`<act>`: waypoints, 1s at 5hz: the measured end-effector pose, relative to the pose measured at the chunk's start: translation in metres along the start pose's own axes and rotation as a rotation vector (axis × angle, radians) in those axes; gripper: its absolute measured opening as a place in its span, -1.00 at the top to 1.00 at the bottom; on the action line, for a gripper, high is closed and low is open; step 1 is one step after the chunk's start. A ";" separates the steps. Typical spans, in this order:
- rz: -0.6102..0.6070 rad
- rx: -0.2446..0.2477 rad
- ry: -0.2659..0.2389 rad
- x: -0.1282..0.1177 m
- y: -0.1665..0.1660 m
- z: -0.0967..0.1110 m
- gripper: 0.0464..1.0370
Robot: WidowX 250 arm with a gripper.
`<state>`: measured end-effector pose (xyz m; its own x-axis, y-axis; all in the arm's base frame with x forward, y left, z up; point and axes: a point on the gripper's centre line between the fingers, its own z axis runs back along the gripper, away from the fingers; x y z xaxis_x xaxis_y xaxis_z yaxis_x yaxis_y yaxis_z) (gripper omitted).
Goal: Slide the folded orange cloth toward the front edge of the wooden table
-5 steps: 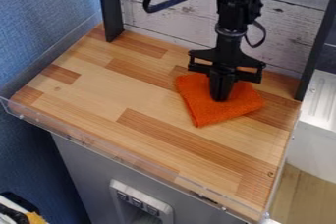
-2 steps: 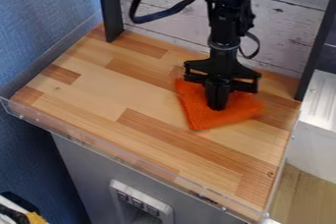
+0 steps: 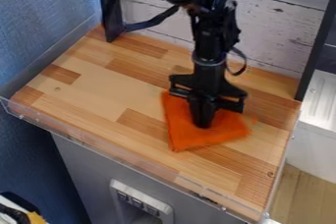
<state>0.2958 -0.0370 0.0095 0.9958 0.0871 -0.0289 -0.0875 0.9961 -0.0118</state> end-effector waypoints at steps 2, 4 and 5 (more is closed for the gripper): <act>-0.047 0.013 0.004 -0.018 0.023 0.002 0.93; -0.077 0.016 -0.013 -0.015 0.044 0.037 0.10; -0.089 0.013 -0.019 -0.006 0.059 0.052 -0.51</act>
<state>0.2862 0.0224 0.0604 1.0000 -0.0015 -0.0092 0.0015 1.0000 -0.0007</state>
